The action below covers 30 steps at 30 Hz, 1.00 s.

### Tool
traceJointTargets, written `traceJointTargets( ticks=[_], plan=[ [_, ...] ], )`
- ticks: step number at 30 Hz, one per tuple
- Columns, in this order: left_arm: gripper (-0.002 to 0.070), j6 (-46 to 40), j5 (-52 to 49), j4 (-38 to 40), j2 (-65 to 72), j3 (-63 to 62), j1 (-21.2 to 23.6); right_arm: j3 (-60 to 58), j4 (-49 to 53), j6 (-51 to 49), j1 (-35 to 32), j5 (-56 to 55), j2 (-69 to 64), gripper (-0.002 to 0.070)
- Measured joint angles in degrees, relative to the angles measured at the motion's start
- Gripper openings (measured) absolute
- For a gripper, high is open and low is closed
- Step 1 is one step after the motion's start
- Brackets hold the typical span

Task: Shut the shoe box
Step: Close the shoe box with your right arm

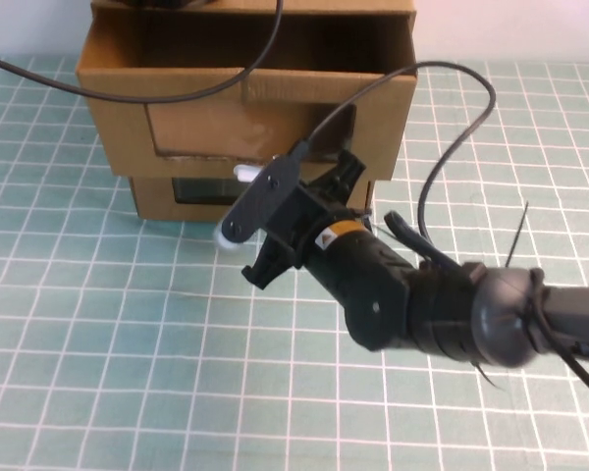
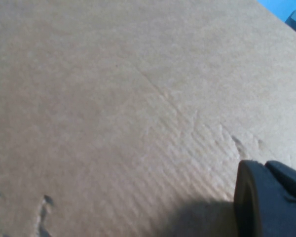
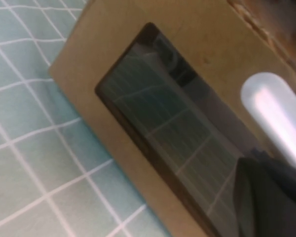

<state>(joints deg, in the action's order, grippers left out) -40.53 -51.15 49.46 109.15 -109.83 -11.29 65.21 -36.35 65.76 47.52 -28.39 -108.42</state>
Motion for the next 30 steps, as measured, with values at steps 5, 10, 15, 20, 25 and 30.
traceJointTargets(
  ticks=[5, 10, 15, 20, 25, 30],
  plan=[
    [-0.0005, 0.1, 0.0, 0.0, 0.0, 0.0, 0.0, 4.1, 0.7, 0.0, -1.9, 1.6, -3.3, -0.0014],
    [-0.0005, 0.1, -0.2, 0.0, 0.0, 0.0, 0.0, 6.5, 0.8, 0.0, -2.3, 3.2, -4.4, -0.0014],
    [-0.0005, 0.1, -0.5, 0.0, 0.0, 0.0, 0.0, 7.1, 1.8, 0.0, -2.4, 6.6, -4.3, -0.0014],
    [-0.0005, 0.1, -0.5, 0.0, 0.0, 0.0, 0.0, 6.0, 5.1, 0.0, -1.8, 14.7, -2.0, -0.0014],
    [-0.0005, 0.1, -0.5, 0.0, 0.0, 0.0, 0.0, 1.3, 5.5, -0.5, 0.5, 10.5, 1.2, -0.0014],
    [-0.0005, 0.1, -0.6, 0.0, 0.0, 0.0, 0.0, -0.1, 4.2, -2.4, 1.2, 2.2, 1.7, -0.0014]
  ],
)
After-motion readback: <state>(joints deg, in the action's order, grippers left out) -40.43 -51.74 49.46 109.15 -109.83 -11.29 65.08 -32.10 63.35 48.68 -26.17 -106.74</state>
